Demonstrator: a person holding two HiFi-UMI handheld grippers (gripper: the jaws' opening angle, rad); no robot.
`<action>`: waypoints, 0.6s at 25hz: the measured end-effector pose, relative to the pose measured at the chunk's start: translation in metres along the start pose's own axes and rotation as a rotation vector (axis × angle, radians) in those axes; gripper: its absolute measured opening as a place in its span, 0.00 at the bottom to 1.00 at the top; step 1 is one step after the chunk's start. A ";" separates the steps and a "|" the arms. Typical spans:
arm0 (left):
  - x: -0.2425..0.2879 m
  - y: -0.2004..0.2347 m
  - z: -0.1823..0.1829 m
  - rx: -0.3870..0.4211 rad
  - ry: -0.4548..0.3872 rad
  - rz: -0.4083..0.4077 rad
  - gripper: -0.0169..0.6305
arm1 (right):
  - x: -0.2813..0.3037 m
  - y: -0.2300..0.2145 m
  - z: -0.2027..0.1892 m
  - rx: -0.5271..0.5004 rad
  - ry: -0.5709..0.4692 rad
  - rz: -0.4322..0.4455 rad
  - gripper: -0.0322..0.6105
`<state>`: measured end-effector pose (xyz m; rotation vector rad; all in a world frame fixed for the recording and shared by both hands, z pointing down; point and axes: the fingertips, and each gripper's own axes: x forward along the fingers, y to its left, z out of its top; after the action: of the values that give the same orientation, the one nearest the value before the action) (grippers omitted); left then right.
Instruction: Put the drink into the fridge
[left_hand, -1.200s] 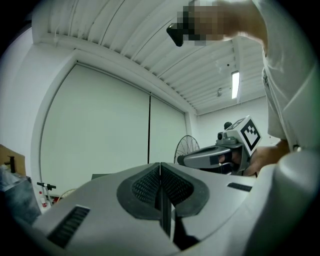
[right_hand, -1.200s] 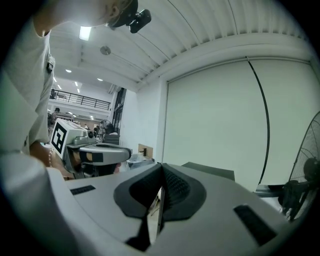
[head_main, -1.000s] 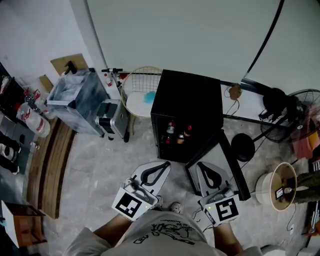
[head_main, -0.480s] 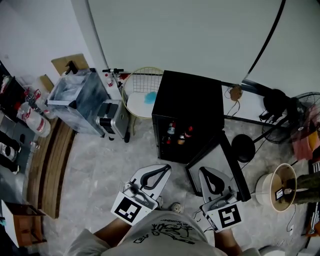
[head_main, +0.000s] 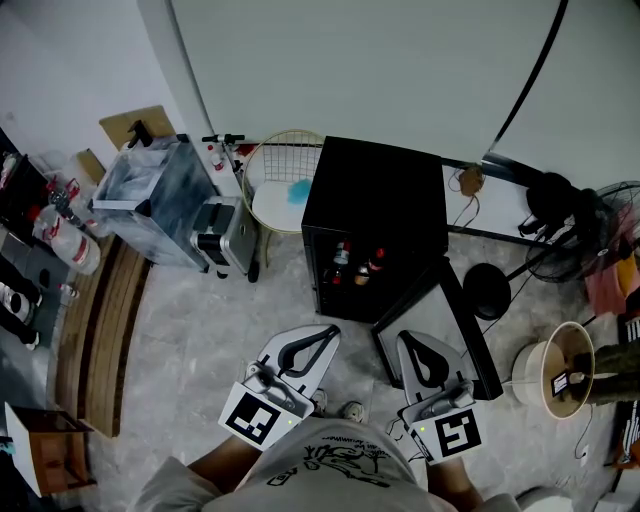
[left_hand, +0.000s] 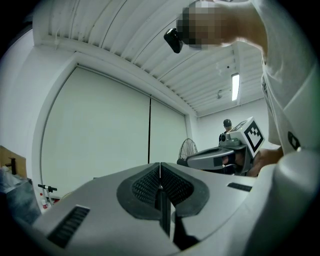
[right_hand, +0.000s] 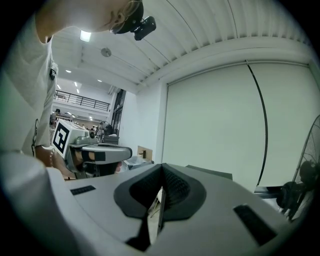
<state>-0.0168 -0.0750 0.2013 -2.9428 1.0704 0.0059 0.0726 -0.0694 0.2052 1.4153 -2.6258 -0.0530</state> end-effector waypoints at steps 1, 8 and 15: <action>0.000 0.000 0.001 0.000 -0.001 0.000 0.06 | 0.000 -0.001 0.000 0.001 0.000 -0.001 0.06; -0.001 0.000 0.002 -0.002 0.000 -0.003 0.06 | -0.001 0.000 0.000 -0.001 0.000 -0.003 0.06; 0.005 -0.003 0.003 -0.009 0.003 -0.011 0.06 | -0.003 -0.005 0.002 -0.003 -0.004 -0.008 0.06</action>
<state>-0.0108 -0.0762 0.1987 -2.9581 1.0570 0.0062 0.0780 -0.0704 0.2019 1.4261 -2.6222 -0.0613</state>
